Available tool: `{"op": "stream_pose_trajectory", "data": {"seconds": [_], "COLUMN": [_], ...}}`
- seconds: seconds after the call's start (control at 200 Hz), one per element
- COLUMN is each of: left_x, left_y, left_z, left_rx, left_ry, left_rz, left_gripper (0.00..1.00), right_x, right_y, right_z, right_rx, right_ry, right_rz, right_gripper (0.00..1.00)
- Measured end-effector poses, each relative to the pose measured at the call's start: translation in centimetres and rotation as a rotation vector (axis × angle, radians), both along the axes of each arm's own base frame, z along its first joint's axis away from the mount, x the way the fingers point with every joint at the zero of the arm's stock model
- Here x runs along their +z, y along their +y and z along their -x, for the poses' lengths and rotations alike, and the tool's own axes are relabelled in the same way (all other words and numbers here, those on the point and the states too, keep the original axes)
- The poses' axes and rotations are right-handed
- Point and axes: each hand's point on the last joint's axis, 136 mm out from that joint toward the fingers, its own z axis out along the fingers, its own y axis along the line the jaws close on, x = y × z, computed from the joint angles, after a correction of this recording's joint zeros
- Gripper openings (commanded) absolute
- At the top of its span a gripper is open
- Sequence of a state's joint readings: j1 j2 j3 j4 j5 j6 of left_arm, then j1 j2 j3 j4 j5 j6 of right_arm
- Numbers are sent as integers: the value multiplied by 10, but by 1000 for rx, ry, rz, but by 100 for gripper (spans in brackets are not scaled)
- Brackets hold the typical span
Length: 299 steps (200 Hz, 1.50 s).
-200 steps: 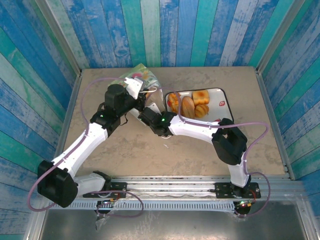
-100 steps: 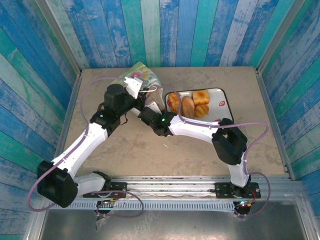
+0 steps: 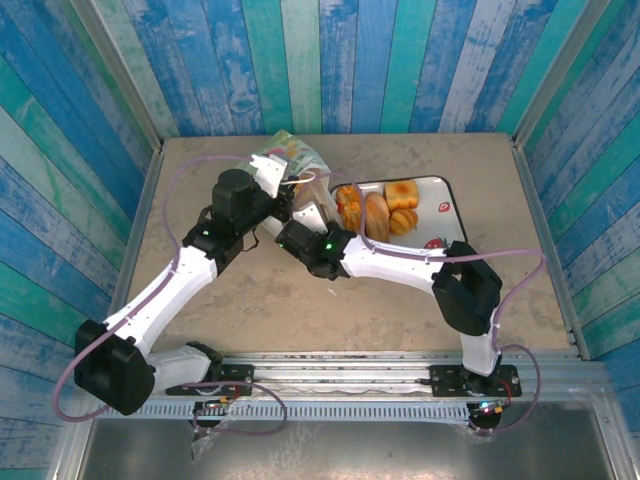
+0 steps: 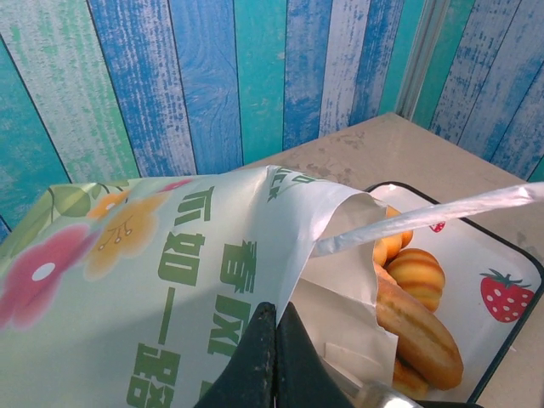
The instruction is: Take the fake bread out of the paper bag
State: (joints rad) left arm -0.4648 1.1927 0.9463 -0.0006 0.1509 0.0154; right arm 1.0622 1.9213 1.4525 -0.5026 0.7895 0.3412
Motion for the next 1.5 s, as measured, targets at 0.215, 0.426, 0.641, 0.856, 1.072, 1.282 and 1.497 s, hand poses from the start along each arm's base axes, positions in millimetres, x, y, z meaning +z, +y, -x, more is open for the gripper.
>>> {"op": "stream_pose_trajectory", "data": {"seconds": [0.215, 0.426, 0.641, 0.856, 1.072, 1.282, 1.497], "left_x": [-3, -5, -5, -4, -4, -4, -1], "left_y": [-1, -2, 1, -1, -1, 1, 8], "left_z": [0, 0, -2, -1, -1, -3, -8], "left_rx": [0, -9, 0, -11, -6, 22, 78], "left_ry": [12, 22, 21, 18, 17, 24, 25], "left_rz": [4, 3, 6, 10, 9, 18, 40], "left_gripper": [0, 0, 0, 0, 0, 0, 0], "right_x": [-2, -3, -18, -21, -20, -9, 5], "right_y": [0, 5, 17, 17, 17, 16, 20], "right_z": [2, 3, 0, 2, 4, 13, 22], "right_rx": [12, 49, 82, 86, 90, 124, 171], "right_ry": [7, 23, 60, 72, 75, 83, 95], "right_rz": [3, 16, 51, 53, 35, -39, -120], "right_gripper": [50, 51, 38, 29, 22, 17, 15]}}
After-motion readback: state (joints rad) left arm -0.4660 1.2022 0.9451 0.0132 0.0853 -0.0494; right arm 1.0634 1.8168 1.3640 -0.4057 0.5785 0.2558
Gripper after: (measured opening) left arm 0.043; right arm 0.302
